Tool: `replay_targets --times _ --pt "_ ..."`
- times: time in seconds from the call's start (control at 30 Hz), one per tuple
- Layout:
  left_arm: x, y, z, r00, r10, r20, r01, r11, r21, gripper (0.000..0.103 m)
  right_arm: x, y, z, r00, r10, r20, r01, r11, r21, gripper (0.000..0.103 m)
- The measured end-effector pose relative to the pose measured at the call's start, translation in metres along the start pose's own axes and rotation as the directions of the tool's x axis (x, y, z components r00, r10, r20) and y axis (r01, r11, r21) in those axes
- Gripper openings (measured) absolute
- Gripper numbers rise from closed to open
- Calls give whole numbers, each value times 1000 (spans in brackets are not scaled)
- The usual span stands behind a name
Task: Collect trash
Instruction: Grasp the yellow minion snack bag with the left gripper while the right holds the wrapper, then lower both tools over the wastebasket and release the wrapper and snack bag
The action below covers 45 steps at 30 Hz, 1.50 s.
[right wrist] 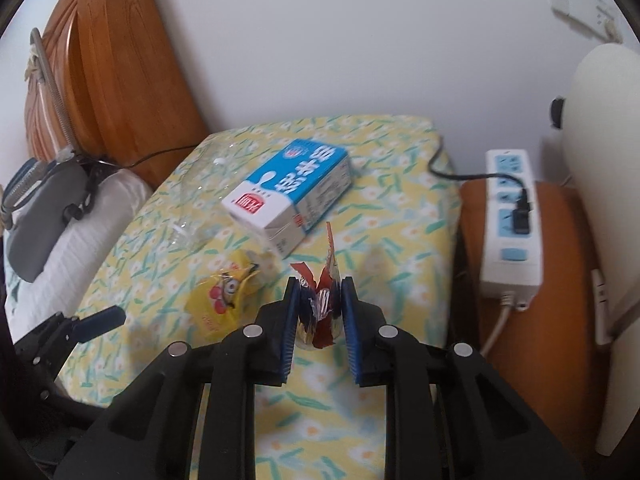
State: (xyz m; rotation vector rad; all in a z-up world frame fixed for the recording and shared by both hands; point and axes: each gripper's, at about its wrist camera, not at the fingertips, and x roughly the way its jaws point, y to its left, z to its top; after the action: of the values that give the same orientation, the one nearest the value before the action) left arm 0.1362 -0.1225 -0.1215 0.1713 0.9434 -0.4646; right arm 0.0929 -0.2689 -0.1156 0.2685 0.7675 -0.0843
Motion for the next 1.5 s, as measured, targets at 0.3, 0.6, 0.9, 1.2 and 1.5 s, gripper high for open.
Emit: replay_targets --times 0.3,0.6,0.9,1.2,1.5 --pt "38 -22 33 998 -27 -63 27 1000 4 61 -8 -24 1 1000 5 27 -6 998 55 22" --pt "35 -27 28 998 10 -69 -9 1000 16 23 -7 -25 -3 999 28 17 -29 998 53 22" --pt "-27 5 6 998 68 0 -68 997 -38 23 -24 3 -15 999 46 6 -46 999 -2 22" --pt "-83 30 -54 992 125 18 -123 988 -89 23 -58 49 -42 994 110 -20 -111 989 -100 23" --pt "-119 39 -102 992 126 22 -123 986 -113 23 -90 85 -81 984 162 -75 -172 972 -162 23"
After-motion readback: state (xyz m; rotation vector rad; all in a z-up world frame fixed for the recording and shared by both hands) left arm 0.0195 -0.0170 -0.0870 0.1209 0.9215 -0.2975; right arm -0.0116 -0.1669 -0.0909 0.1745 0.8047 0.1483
